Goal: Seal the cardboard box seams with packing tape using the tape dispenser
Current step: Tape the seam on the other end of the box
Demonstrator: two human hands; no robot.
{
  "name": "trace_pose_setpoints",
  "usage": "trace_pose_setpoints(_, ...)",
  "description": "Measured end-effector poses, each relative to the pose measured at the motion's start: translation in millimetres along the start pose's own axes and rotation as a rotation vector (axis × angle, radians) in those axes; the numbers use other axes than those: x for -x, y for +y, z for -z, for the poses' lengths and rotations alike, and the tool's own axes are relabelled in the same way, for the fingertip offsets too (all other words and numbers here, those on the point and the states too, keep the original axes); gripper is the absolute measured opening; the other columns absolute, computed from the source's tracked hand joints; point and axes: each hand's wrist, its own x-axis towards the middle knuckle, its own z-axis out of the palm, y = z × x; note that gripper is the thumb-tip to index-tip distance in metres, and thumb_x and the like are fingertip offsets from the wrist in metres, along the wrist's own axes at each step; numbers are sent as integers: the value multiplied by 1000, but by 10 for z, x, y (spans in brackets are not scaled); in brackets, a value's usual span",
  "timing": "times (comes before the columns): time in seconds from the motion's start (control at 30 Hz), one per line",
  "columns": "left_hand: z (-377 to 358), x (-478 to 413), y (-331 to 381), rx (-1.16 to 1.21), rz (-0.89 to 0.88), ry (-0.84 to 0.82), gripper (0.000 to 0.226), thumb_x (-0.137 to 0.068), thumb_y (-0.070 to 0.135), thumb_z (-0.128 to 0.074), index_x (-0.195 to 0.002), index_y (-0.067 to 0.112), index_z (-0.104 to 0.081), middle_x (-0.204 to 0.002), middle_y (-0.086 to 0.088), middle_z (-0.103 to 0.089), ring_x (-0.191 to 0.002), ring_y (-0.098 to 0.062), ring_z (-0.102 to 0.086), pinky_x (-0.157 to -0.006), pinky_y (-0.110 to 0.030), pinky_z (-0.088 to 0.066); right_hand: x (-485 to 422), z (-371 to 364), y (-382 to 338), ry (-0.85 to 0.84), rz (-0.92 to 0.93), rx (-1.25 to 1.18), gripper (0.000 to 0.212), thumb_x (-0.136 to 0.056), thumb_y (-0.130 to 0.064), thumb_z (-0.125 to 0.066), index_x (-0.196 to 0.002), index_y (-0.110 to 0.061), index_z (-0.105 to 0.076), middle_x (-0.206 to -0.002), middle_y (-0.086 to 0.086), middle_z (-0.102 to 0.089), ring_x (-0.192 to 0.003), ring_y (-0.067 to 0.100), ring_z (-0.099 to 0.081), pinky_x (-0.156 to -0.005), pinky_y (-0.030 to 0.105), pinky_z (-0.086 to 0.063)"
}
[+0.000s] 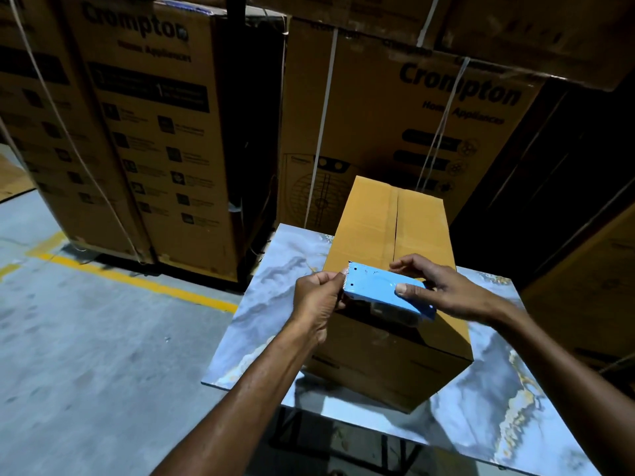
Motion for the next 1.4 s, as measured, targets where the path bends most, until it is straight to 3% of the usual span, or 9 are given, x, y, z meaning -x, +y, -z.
trace_pose_setpoints(0.1, 2, -55, -20, -5, -2, 33, 20, -93, 25, -75, -83, 8, -73, -87, -8, -80, -72, -14, -66, -52, -21, -46, 41, -157, -10, 164, 225, 285, 69, -86, -78, -49, -145, -43, -40, -140, -20, -50, -116, -9, -51, -85, 8, -46)
trace_pose_setpoints(0.23, 12, -117, -22, -59, -14, 64, 22, -93, 26, -75, -79, 10, -72, -82, -9, -77, -68, -15, -61, -51, -21, -46, 12, -258, 31, 188, 333, 471, 59, -96, -72, -37, -152, -52, -30, -159, -8, -37, -138, 17, -45, -105, 36, -48)
trace_pose_setpoints(0.43, 67, -173, 27, -106, -40, 126, 28, -89, 25, -79, -83, -1, -74, -72, -9, -74, -54, -14, -56, -50, -22, -47, 23, -166, -68, 183, 461, 624, 47, -103, -60, -35, -148, -49, -39, -149, 7, -51, -123, 26, -59, -84, 44, -59)
trace_pose_setpoints(0.57, 179, -145, 71, -153, -128, 167, 24, -89, 20, -79, -73, 3, -73, -63, -1, -73, -53, -5, -63, -61, -27, -55, 97, -76, -213, 154, 531, 766, 45, -105, -57, -37, -147, -44, -44, -143, 11, -55, -110, 28, -64, -68, 40, -58)
trace_pose_setpoints(0.67, 382, -139, 124, -259, -233, 255, 27, -88, 18, -80, -64, 9, -72, -60, 0, -70, -49, 0, -60, -57, -21, -51, 204, -40, -294, 157, 583, 791, 42, -105, -51, -41, -144, -39, -49, -136, 16, -60, -100, 30, -68, -60, 39, -57)
trace_pose_setpoints(0.87, 856, -194, 31, -319, -224, 270, 27, -89, 16, -79, -68, 1, -72, -59, -3, -67, -45, 3, -58, -56, -17, -45, 455, 29, -282, 98, 556, 793, 45, -103, -55, -39, -138, -35, -59, -132, 13, -65, -97, 29, -71, -58, 36, -58)
trace_pose_setpoints(1.1, 925, -362, -191, -327, -131, 231, 27, -87, 19, -82, -64, 9, -71, -56, 0, -67, -59, -19, -60, -56, -26, -47, 353, -59, -268, 14, 451, 788, 49, -102, -63, -34, -141, -41, -55, -135, 9, -63, -104, 24, -68, -66, 37, -60)
trace_pose_setpoints(1.27, 892, -407, -232, -312, -127, 232, 29, -89, 18, -79, -63, 8, -70, -55, 2, -66, -53, -13, -56, -52, -22, -48, 298, -50, -246, -5, 403, 777, 51, -100, -68, -33, -143, -45, -50, -131, 5, -63, -99, 23, -66, -63, 39, -59)
trace_pose_setpoints(1.4, 867, -406, -379, -325, -100, 228, 30, -89, 18, -79, -64, 4, -69, -51, 5, -64, -45, -5, -52, -47, -18, -45, 284, -82, -198, -27, 374, 748, 52, -99, -71, -32, -142, -49, -49, -142, 5, -58, -108, 20, -65, -69, 36, -60)
